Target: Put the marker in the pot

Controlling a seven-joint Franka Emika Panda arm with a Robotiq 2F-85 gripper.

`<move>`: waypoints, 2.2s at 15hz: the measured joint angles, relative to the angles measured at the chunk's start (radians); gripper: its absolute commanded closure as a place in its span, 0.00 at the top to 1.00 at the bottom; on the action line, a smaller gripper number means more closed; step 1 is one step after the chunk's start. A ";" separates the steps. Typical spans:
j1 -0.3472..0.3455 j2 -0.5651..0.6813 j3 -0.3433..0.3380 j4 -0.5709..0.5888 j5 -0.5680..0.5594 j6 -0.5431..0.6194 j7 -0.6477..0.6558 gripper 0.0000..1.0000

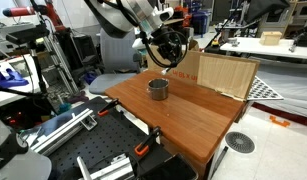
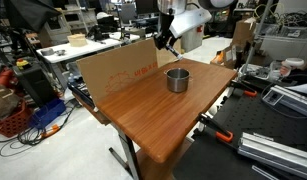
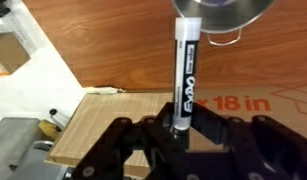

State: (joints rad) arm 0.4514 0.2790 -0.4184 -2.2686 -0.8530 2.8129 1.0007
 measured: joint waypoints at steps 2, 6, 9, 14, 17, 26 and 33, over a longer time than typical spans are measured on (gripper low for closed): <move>0.011 0.000 0.000 -0.009 -0.042 0.011 0.046 0.06; 0.024 0.002 0.000 -0.016 -0.140 0.044 0.130 0.06; 0.033 0.002 -0.001 -0.016 -0.230 0.052 0.202 0.06; 0.036 0.009 -0.001 -0.029 -0.333 0.054 0.279 0.06; 0.036 0.021 -0.001 -0.039 -0.375 0.054 0.311 0.06; 0.036 0.090 -0.001 -0.028 -0.504 0.054 0.428 0.06; 0.037 0.126 0.004 -0.020 -0.519 0.051 0.436 0.63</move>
State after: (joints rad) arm 0.4883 0.4053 -0.4148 -2.2884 -1.3721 2.8637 1.4365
